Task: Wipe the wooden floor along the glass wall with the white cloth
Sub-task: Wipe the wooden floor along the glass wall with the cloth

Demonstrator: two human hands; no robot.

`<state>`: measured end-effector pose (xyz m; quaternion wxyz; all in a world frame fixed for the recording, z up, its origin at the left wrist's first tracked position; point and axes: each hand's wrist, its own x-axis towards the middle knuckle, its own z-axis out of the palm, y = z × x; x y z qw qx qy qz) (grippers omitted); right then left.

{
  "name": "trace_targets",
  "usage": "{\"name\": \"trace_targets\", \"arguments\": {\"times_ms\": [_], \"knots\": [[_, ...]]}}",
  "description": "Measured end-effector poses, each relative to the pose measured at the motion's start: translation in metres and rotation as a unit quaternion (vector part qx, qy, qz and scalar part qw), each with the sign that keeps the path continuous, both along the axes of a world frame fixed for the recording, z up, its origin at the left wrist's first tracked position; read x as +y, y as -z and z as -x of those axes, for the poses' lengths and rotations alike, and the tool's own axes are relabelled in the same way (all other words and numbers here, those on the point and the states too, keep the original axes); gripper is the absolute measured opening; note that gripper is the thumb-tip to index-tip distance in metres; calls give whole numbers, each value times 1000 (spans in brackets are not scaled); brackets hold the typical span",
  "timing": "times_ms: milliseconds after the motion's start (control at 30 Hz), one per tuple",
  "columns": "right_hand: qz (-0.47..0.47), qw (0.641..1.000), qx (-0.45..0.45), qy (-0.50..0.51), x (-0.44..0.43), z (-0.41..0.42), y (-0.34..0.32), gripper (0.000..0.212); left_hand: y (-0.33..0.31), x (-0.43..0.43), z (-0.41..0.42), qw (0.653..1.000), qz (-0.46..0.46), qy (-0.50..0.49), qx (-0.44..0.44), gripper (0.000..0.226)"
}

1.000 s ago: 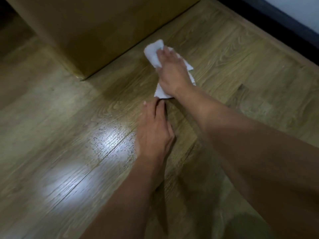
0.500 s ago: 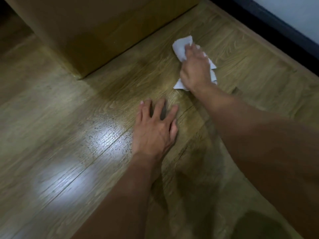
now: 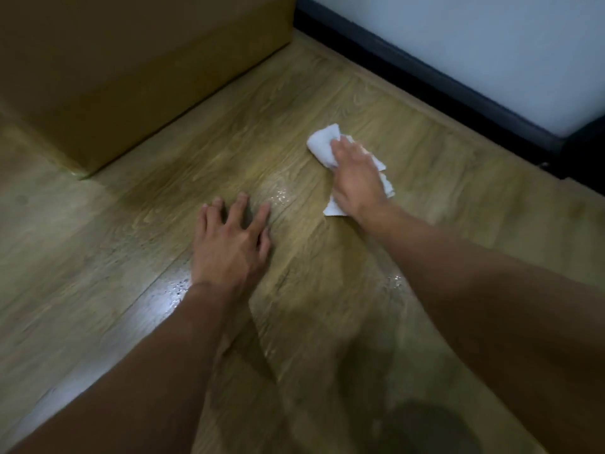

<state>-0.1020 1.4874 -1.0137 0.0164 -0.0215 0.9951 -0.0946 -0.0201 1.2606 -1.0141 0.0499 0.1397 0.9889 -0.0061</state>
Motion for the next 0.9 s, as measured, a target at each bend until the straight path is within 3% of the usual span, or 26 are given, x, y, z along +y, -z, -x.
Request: {"name": "trace_targets", "arguments": {"times_ms": [167, 233, 400, 500, 633, 800, 900], "knots": [[40, 979, -23, -199, 15, -86, -1, 67, -26, 26, 15, 996, 74, 35, -20, 42], [80, 972, -19, -221, 50, -131, -2, 56, -35, 48, 14, 994, 77, 77, -12, 35], [68, 993, 19, -97, 120, -142, -6, 54, -42, 100, -19, 962, -40, 253, -97, 39], [63, 998, -1, -1, 105, -117, -1, 63, -43, 128, -31, 955, 25, 279, -97, 48], [90, 991, 2, -97, 102, -156, 4, 57, -55, 159, -23, 929, 138, 327, -106, 74], [66, 986, 20, -150, 175, -215, 2, 58, -59, 187, -36, 900, 215, 348, -150, 79], [45, 996, 37, -71, 196, -181, 4, 50, -59, 193, -43, 898, 234, 342, -149, 80]]}}
